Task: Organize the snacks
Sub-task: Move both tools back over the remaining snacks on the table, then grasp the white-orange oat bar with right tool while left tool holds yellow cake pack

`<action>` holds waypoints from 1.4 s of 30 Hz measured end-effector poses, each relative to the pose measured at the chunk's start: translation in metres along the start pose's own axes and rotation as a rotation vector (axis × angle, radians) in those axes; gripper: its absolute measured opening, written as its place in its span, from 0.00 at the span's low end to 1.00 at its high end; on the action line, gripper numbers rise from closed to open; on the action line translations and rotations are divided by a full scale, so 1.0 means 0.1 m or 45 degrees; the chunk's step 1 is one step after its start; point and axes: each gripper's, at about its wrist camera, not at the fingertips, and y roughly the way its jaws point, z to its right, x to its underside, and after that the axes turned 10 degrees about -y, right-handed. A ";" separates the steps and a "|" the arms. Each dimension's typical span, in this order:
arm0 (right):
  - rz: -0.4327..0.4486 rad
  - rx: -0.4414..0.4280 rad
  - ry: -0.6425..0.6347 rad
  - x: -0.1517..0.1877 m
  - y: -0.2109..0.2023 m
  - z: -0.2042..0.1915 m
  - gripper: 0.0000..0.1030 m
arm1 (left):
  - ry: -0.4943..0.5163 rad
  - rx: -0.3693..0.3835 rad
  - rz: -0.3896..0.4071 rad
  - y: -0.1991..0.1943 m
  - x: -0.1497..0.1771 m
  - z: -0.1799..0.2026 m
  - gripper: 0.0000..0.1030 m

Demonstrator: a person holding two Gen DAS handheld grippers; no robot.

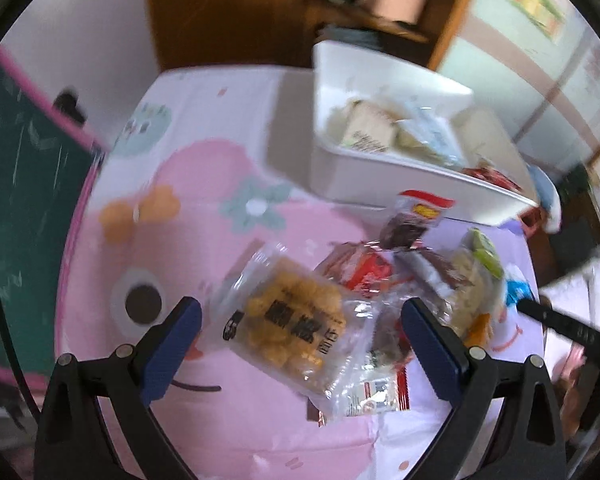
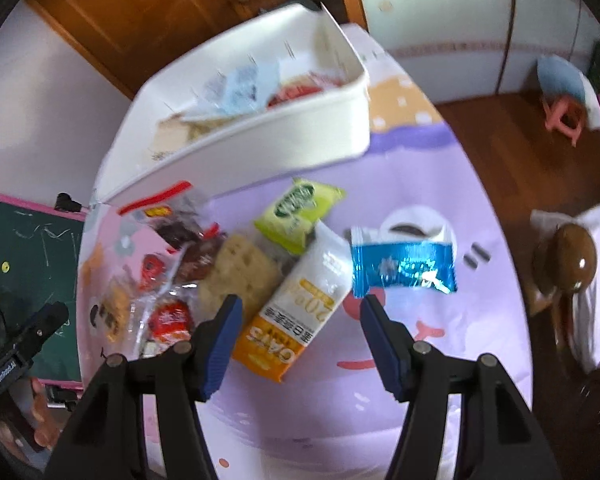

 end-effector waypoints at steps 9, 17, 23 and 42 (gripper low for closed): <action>-0.094 -0.016 0.037 0.03 0.37 -0.04 0.59 | -0.322 -0.103 -0.055 0.47 0.00 -0.14 0.97; -0.100 0.053 -0.045 0.06 0.52 -0.18 0.59 | -0.419 -0.251 -0.028 0.66 0.00 -0.02 0.97; -0.089 0.127 -0.149 0.14 0.52 -0.29 0.52 | -0.372 -0.300 -0.040 0.72 0.05 -0.01 0.97; -0.122 0.057 -0.162 0.24 0.48 -0.28 0.52 | -0.192 -0.230 -0.314 0.64 0.11 -0.32 0.97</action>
